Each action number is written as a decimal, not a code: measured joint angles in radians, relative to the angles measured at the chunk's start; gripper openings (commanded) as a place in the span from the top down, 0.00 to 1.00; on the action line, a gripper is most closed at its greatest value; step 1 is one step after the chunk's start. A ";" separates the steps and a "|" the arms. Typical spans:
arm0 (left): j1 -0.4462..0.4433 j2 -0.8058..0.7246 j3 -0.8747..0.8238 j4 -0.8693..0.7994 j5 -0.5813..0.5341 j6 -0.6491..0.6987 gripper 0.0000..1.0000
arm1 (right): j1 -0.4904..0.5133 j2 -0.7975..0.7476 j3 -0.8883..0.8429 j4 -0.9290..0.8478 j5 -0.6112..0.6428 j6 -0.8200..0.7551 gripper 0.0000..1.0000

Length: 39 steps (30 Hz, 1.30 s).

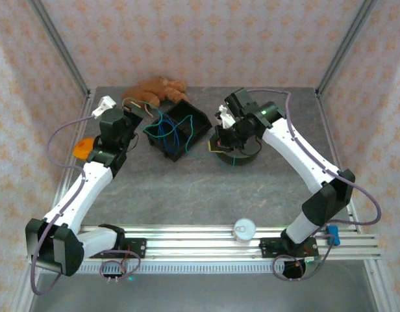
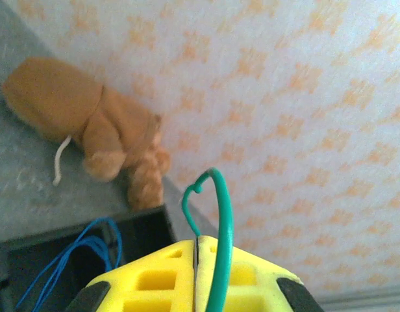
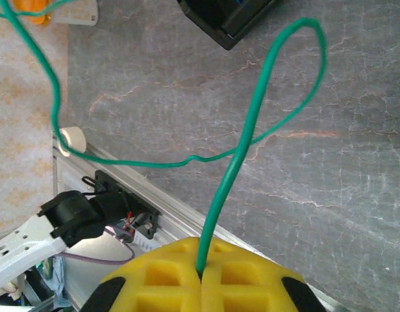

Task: Wrap the cables

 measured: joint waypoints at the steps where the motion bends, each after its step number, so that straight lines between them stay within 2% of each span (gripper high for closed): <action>1: 0.000 0.006 0.000 0.027 -0.008 0.006 1.00 | 0.000 0.000 -0.006 0.006 0.001 0.000 1.00; 3: 0.000 0.029 0.006 0.079 -0.010 0.029 1.00 | 0.000 0.001 -0.010 0.021 0.010 0.003 0.79; 6: 0.000 0.081 0.017 0.151 0.017 0.066 1.00 | -0.002 0.014 0.011 0.025 0.031 0.011 0.60; 10: -0.008 0.118 0.021 0.237 0.051 0.113 1.00 | -0.006 0.042 0.094 0.033 0.047 0.037 0.46; 15: -0.043 0.145 0.050 0.319 0.104 0.165 1.00 | -0.014 0.013 0.163 0.100 0.048 0.098 0.36; 19: -0.074 0.151 0.055 0.364 0.138 0.201 1.00 | -0.044 -0.015 0.208 0.175 -0.016 0.166 0.36; 25: -0.119 0.150 0.055 0.389 0.188 0.254 1.00 | -0.067 0.039 0.294 0.332 -0.145 0.312 0.58; 32: -0.173 0.102 0.055 0.365 0.229 0.351 1.00 | -0.067 0.258 0.470 0.407 -0.224 0.423 0.62; 39: -0.176 0.040 0.054 0.329 0.268 0.418 1.00 | -0.067 0.311 0.596 0.396 -0.230 0.424 0.69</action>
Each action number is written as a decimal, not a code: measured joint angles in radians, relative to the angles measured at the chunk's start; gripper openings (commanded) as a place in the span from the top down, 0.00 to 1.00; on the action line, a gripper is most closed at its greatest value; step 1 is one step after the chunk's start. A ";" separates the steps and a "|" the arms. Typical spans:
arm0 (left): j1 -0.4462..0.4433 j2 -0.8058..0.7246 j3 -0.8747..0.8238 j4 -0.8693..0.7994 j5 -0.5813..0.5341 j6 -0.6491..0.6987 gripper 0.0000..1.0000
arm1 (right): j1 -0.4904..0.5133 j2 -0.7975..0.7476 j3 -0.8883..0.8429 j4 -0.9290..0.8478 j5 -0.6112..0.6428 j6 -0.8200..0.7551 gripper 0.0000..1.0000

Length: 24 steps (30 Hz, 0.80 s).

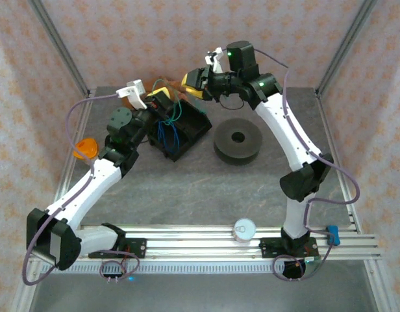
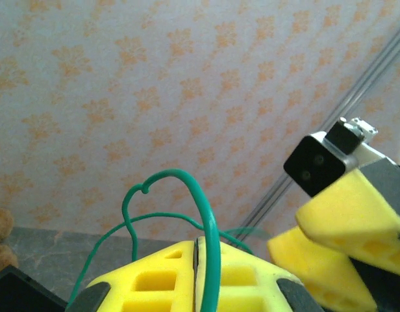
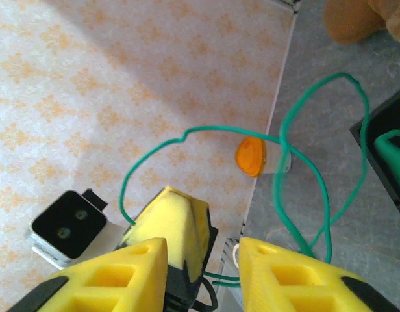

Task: Wrap the cables

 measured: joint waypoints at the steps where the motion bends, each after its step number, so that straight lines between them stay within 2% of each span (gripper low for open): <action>1: 0.000 -0.007 0.000 0.000 0.004 0.002 1.00 | 0.000 0.007 0.024 -0.003 -0.001 -0.007 0.71; 5: 0.000 -0.026 0.000 0.001 0.019 0.002 1.00 | 0.005 0.061 0.090 -0.008 -0.020 -0.034 0.72; 12: 0.000 -0.030 0.000 0.001 0.019 0.001 1.00 | 0.051 0.186 0.094 -0.082 -0.028 -0.096 0.71; 24: 0.000 -0.030 -0.010 0.005 0.019 -0.001 1.00 | 0.081 0.147 -0.056 -0.119 -0.029 -0.142 0.68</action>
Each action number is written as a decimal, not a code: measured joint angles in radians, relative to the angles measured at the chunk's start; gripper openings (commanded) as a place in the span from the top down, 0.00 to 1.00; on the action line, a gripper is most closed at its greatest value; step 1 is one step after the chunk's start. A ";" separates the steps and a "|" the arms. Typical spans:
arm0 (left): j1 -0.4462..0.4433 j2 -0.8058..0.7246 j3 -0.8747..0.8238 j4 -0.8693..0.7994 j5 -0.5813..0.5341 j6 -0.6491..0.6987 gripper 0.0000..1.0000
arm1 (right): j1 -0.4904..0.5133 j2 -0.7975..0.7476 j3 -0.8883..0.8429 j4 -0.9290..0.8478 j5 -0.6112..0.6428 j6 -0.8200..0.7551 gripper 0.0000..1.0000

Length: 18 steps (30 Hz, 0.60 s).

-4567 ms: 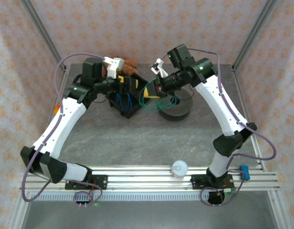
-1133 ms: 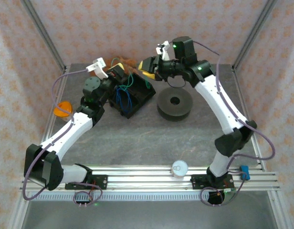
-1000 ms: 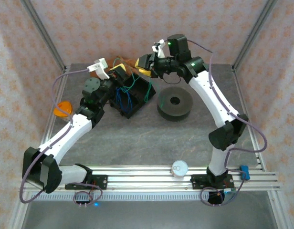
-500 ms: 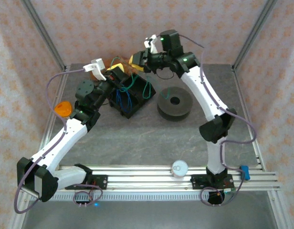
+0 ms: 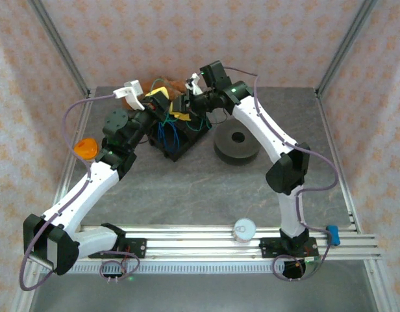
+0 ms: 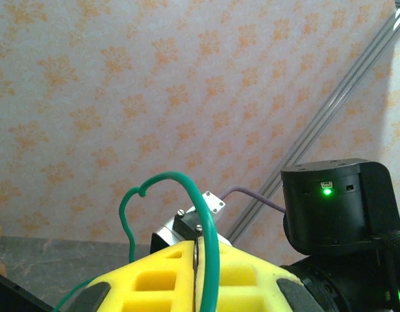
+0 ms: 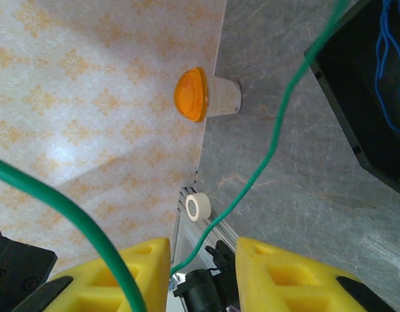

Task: Wrap the cables

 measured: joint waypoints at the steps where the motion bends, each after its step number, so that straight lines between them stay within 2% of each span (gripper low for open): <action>1: 0.000 0.000 -0.001 0.000 0.000 0.000 1.00 | 0.001 -0.005 -0.009 0.002 0.000 0.003 0.67; 11: 0.000 0.000 -0.026 0.006 0.000 0.000 1.00 | 0.026 -0.105 -0.111 0.067 0.000 0.040 0.63; 18: 0.000 0.000 -0.038 0.035 -0.001 -0.002 1.00 | 0.037 -0.167 -0.180 0.121 0.000 0.085 0.65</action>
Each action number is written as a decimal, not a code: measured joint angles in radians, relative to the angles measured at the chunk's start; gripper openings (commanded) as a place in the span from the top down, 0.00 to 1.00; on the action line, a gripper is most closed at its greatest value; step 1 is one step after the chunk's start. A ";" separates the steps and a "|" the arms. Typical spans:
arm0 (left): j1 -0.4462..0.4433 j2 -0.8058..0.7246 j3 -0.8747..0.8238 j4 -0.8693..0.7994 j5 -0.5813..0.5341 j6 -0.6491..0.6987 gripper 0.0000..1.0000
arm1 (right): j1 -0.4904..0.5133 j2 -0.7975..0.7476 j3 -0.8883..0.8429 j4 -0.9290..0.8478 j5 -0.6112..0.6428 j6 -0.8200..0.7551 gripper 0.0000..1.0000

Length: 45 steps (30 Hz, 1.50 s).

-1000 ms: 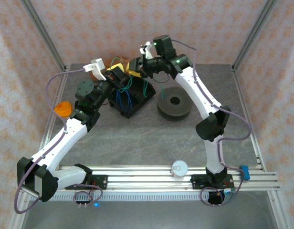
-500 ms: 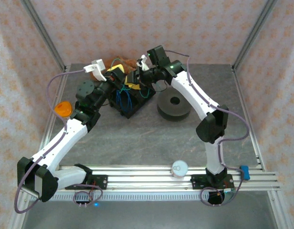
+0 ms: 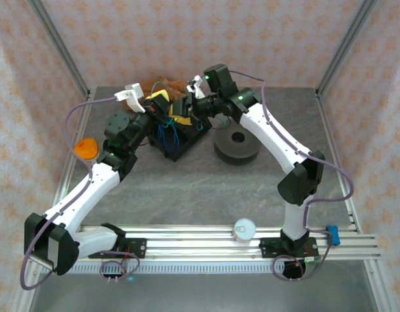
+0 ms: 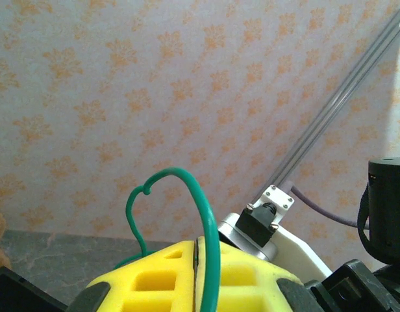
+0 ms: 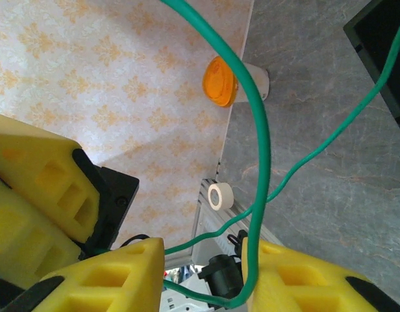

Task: Wrap the cables

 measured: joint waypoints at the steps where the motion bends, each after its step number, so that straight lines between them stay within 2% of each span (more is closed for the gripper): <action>1: 0.000 0.000 0.000 0.005 0.000 0.000 1.00 | 0.003 0.000 -0.002 0.006 0.000 0.001 0.67; 3: 0.000 0.000 0.000 0.008 0.000 0.000 1.00 | 0.008 0.000 -0.006 0.012 0.003 0.008 0.75; 6: 0.000 0.000 0.000 0.013 0.000 0.000 1.00 | 0.012 0.000 -0.010 0.013 0.008 0.011 0.97; 7: 0.000 0.000 0.000 0.014 0.001 -0.001 1.00 | 0.012 0.000 -0.010 0.006 0.014 0.003 1.00; 11: 0.000 -0.003 0.000 0.006 0.024 -0.021 1.00 | 0.012 0.041 0.111 -0.133 0.077 -0.074 1.00; 15: 0.019 -0.051 0.003 -0.087 0.087 -0.022 1.00 | 0.007 0.109 0.331 -0.333 0.195 -0.247 1.00; 18: 0.051 -0.090 0.023 -0.173 0.154 -0.022 1.00 | 0.001 0.109 0.383 -0.397 0.275 -0.367 1.00; 22: 0.072 -0.127 0.050 -0.293 0.239 -0.010 0.59 | 0.002 0.096 0.351 -0.398 0.346 -0.521 1.00; 26: 0.073 -0.142 0.060 -0.410 0.287 0.018 0.36 | 0.010 0.085 0.305 -0.383 0.433 -0.638 1.00; 34: 0.106 -0.142 0.155 -0.665 0.283 0.092 0.13 | 0.039 0.079 0.296 -0.377 0.519 -0.744 1.00; 45: 0.145 -0.063 0.368 -0.895 0.289 0.214 0.02 | 0.067 0.054 0.222 -0.377 0.536 -0.795 1.00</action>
